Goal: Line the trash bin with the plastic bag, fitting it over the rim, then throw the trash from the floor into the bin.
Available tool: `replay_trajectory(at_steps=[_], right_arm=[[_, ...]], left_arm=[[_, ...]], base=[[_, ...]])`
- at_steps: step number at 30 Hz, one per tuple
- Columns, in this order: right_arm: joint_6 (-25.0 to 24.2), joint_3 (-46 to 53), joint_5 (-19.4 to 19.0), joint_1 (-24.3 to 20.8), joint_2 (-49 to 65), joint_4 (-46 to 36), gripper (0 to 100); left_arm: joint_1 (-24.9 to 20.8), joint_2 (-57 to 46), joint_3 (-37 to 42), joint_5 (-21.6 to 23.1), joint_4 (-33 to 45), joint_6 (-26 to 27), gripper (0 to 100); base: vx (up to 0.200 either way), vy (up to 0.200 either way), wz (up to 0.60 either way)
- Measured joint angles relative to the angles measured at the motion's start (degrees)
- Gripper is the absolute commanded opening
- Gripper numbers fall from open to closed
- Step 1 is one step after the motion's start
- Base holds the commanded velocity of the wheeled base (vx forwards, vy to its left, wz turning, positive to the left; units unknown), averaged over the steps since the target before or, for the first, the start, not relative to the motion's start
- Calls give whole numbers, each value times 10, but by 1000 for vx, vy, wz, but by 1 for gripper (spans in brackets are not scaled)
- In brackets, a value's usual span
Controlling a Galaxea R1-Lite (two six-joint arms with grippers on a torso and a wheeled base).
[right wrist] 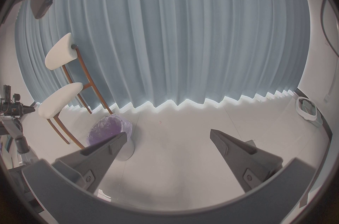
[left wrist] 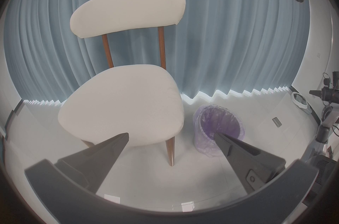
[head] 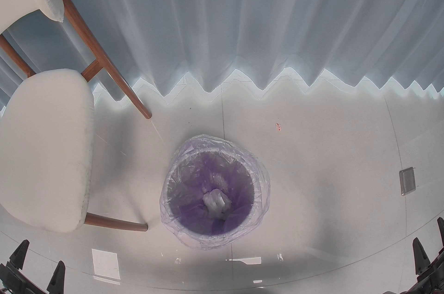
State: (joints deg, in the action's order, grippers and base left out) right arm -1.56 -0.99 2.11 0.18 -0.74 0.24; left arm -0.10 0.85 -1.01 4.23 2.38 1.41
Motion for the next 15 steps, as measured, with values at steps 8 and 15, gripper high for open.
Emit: replay_trajectory(at_steps=[8, 15], right_arm=[[-1, 0, 0, 0, 0, 0, 100], [-1, 0, 0, 0, 0, 0, 100]], left_arm=[[0, 0, 0, 0, 0, 0, 100], [0, 0, 0, 0, 1, 0, 100]], base=[[0, 25, 0], [0, 200, 0]])
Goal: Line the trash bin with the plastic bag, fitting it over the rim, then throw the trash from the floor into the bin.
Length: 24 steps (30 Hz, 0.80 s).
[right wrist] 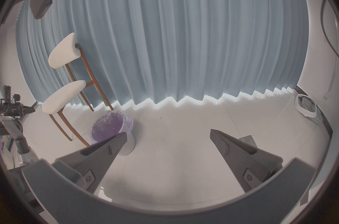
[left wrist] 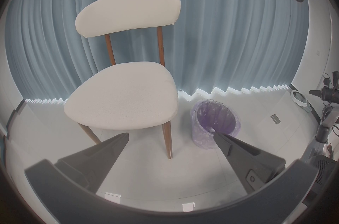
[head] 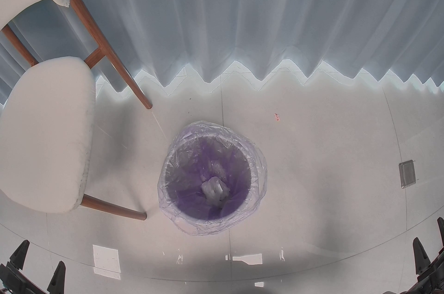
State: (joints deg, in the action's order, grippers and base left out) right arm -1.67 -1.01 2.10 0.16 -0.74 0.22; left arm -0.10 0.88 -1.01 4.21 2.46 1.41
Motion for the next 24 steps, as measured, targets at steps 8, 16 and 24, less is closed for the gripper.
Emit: replay_trajectory(at_steps=[8, 16, 24], right_arm=[[-2, 0, 0, 0, 0, 0, 100], [-2, 0, 0, 1, 0, 1, 100], [-2, 0, 0, 0, -1, 0, 100]], left_arm=[[0, 0, 0, 0, 0, -1, 100], [0, 0, 0, 0, 0, -1, 100], [0, 0, 0, 0, 0, -1, 100]], base=[[0, 200, 0], [0, 200, 0], [0, 0, 0]])
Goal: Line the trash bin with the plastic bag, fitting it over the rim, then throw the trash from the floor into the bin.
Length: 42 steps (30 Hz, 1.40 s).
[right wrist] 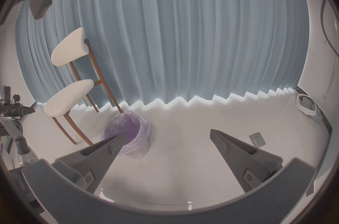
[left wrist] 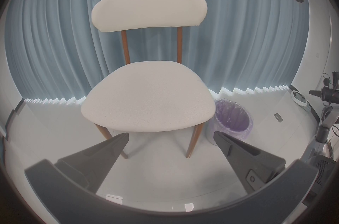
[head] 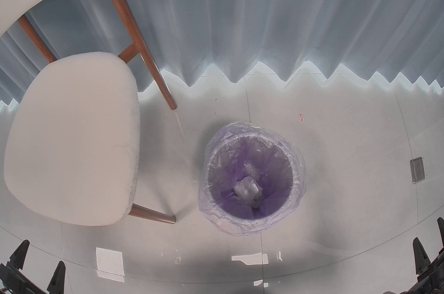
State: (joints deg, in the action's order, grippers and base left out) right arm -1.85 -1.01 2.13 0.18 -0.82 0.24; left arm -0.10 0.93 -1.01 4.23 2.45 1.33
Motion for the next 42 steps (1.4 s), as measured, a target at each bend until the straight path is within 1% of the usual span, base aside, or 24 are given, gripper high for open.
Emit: replay_trajectory(at_steps=[1, 22, 28, 37, 42], right_arm=[[0, 0, 0, 0, 0, 0, 100], [-1, 0, 1, 0, -1, 0, 100], [-1, 0, 1, 0, -1, 0, 100], [-2, 0, 1, 0, -1, 1, 100], [-2, 0, 1, 0, -1, 1, 100]], left_arm=[[0, 0, 0, 0, 0, 0, 100], [0, 0, 0, 0, 0, 0, 100], [0, 0, 0, 0, 0, 0, 100], [0, 0, 0, 0, 0, 0, 100], [0, 0, 0, 0, -1, 0, 100]], base=[[0, 0, 0], [-200, 0, 0], [0, 0, 0], [0, 200, 0], [0, 0, 0]])
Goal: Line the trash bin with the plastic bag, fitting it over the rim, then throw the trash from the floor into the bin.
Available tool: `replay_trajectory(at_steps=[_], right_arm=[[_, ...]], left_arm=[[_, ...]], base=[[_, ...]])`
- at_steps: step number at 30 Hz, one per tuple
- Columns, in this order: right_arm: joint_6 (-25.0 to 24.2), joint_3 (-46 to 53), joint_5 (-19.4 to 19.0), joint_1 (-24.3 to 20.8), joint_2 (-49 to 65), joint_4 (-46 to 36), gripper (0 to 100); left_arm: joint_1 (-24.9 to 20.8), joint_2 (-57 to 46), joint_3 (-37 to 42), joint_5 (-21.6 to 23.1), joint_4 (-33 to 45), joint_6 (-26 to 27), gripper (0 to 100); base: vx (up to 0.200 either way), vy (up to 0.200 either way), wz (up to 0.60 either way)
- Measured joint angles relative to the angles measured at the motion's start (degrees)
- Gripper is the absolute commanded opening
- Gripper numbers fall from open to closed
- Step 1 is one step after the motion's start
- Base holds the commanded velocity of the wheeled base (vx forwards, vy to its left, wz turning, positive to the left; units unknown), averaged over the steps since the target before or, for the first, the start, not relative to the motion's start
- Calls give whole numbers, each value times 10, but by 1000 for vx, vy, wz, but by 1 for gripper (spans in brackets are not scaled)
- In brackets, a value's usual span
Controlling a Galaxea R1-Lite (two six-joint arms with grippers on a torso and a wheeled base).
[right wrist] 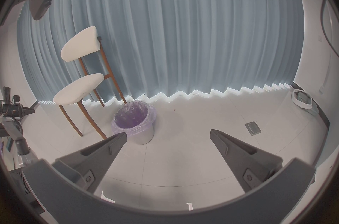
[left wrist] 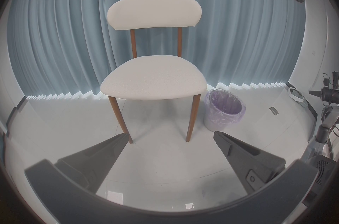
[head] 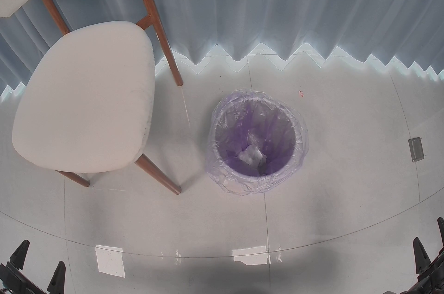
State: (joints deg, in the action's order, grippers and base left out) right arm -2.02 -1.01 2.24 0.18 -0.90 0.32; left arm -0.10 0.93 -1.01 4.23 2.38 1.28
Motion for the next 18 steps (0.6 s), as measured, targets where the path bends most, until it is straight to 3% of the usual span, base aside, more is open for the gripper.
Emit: replay_trajectory(at_steps=[18], right_arm=[[16, 0, -3, -1, 0, -1, 100]], left_arm=[[0, 0, 0, 0, 0, 1, 100]], base=[[0, 0, 0]])
